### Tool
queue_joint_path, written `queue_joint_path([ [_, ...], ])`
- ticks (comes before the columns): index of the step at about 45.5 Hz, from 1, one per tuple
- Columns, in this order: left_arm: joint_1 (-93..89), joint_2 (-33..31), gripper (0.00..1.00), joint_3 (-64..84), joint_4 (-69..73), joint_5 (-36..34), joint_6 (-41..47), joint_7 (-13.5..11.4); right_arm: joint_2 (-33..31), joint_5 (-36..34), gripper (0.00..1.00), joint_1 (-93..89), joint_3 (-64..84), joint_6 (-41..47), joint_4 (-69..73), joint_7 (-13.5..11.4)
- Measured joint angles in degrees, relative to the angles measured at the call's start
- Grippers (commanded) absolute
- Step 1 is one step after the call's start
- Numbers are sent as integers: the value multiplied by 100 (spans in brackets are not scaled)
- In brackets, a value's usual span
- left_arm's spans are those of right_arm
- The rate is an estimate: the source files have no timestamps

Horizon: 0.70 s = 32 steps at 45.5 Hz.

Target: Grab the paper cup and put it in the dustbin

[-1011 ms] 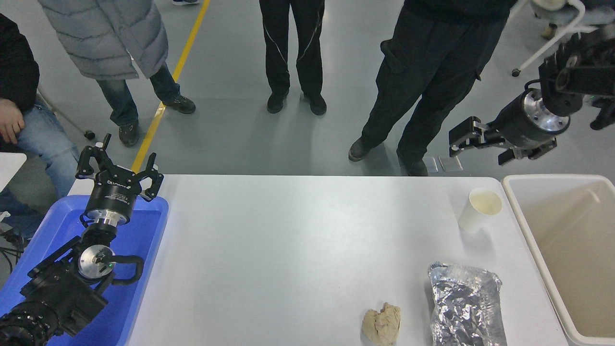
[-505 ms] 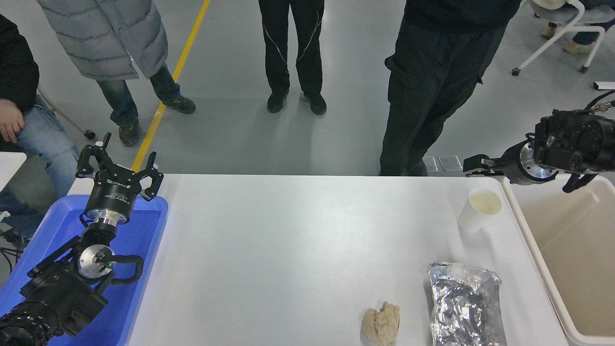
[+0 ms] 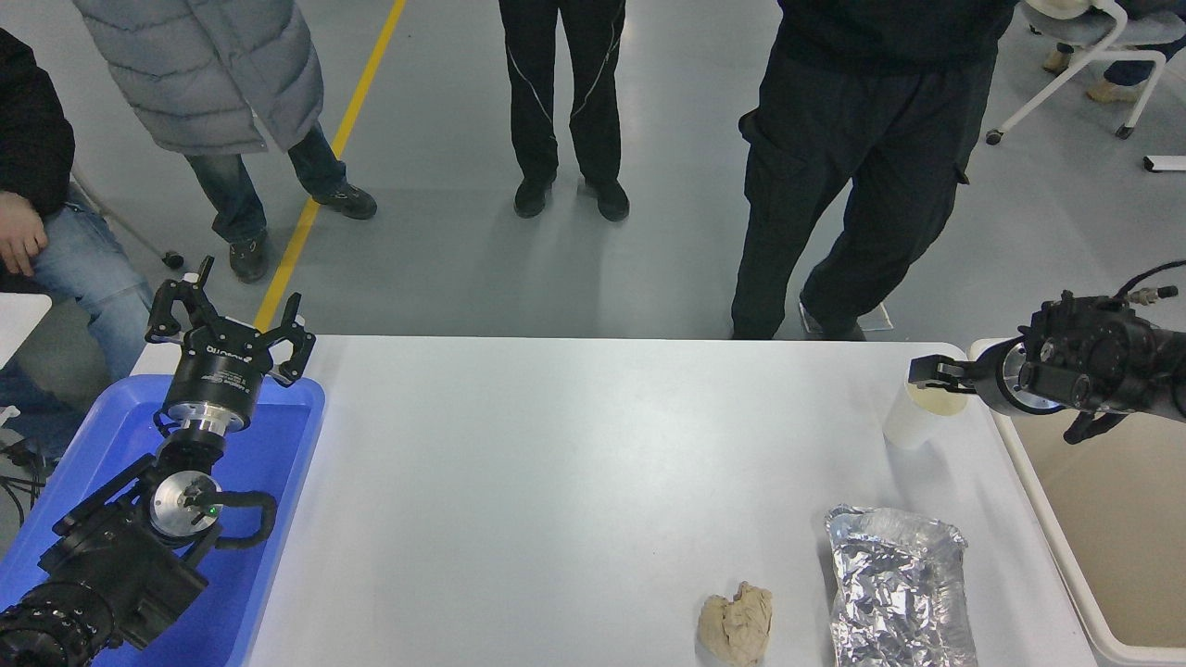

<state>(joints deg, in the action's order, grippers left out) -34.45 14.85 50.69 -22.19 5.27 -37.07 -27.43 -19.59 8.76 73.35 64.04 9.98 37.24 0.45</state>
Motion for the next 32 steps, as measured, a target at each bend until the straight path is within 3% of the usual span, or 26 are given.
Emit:
queue_joint_path([
  [15, 0, 0, 98, 1, 2, -1, 4, 0, -1, -44, 98, -302, -296, -180, -226, -94],
  [25, 0, 0, 98, 2, 2, -3, 4, 1, 9, -96, 62, -522, -575, -252, -371, -122],
  [29, 0, 0, 98, 2, 2, -3, 4, 1, 10, -108, 34, -583, -651, -268, -400, -167],
  [32, 0, 0, 98, 2, 2, -3, 4, 1, 10, -127, 19, -614, -706, -276, -414, -236],
])
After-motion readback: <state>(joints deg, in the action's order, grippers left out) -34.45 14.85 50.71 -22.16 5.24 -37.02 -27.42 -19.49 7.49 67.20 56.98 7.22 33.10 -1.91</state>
